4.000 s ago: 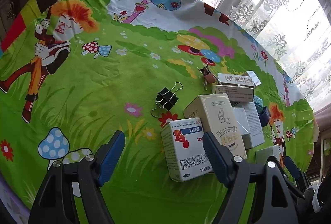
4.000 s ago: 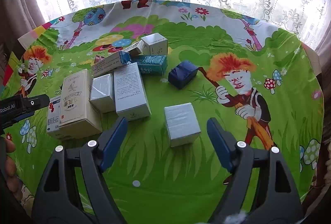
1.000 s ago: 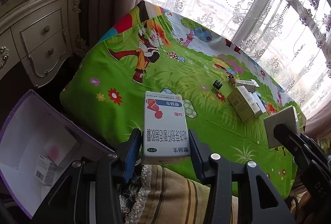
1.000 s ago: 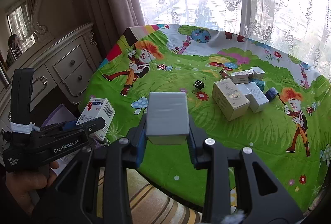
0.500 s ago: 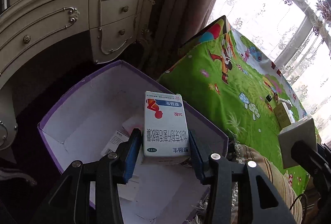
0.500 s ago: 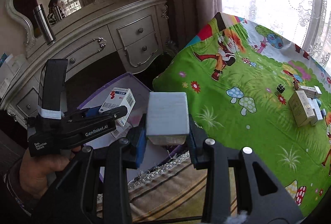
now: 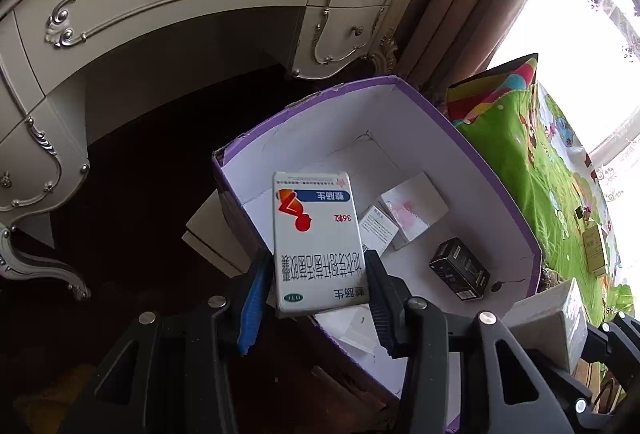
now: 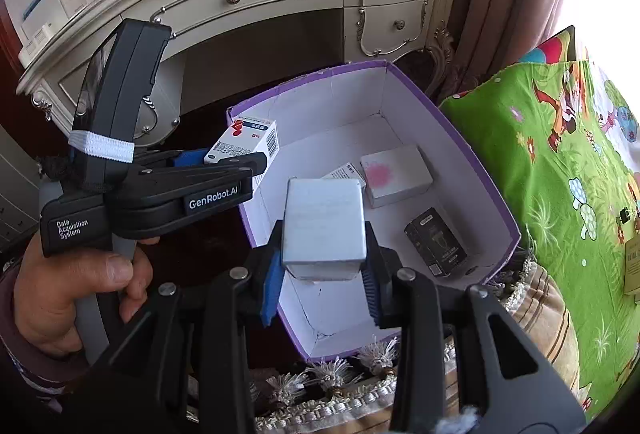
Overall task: Organize rigid objects
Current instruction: 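Carry both boxes into the purple storage box and open both tools, then move both open tools back to the boxes on the bed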
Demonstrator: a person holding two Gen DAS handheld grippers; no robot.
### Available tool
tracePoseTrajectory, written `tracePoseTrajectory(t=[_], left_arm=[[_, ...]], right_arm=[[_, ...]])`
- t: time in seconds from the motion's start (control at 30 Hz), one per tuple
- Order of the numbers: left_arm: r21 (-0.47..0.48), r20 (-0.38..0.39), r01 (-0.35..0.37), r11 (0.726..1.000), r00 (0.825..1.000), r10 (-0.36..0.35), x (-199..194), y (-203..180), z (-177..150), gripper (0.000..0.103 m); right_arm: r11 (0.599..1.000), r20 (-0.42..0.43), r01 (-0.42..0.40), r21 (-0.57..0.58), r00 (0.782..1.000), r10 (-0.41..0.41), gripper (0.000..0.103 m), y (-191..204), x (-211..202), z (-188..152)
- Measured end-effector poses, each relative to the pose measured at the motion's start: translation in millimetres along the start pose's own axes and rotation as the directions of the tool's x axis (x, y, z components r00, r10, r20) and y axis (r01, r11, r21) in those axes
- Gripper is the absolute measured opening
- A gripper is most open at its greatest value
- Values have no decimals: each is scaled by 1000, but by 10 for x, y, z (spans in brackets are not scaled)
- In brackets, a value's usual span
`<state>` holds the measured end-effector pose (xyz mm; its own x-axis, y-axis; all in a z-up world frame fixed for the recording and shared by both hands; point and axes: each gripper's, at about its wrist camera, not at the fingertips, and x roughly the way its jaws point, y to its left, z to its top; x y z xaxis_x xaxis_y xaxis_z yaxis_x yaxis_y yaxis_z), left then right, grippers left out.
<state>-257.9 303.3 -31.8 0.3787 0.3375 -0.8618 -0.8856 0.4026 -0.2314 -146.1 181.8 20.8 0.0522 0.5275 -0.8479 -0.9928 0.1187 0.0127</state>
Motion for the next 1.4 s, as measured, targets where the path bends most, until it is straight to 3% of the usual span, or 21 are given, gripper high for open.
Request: tracePoseTrajectory(t=[0.2, 0.33, 0.6, 0.7, 1.17, 1.4], left_arm=[[-13, -18, 2, 1000, 1000, -2, 25, 10, -9, 48], [-6, -22, 1, 1000, 1000, -2, 37, -29, -8, 49], [7, -12, 27, 1000, 1000, -27, -19, -88, 6, 50], [-13, -10, 47, 999, 999, -47, -17, -65, 30, 55], [7, -8, 82, 997, 997, -82, -15, -168, -1, 55], [61, 0, 118, 991, 993, -119, -65, -472, 10, 55]], right_arm=[[999, -40, 20, -30, 999, -21, 39, 65, 128, -24], [1000, -47, 18, -20, 999, -19, 53, 22, 140, -16], [998, -8, 26, 52, 1000, -25, 54, -186, 3, -37], [997, -11, 32, 76, 999, -31, 68, -269, 3, -35], [983, 20, 57, 176, 998, -62, 70, -583, -171, -84], [970, 64, 97, 221, 991, -114, 71, -796, -410, -213]])
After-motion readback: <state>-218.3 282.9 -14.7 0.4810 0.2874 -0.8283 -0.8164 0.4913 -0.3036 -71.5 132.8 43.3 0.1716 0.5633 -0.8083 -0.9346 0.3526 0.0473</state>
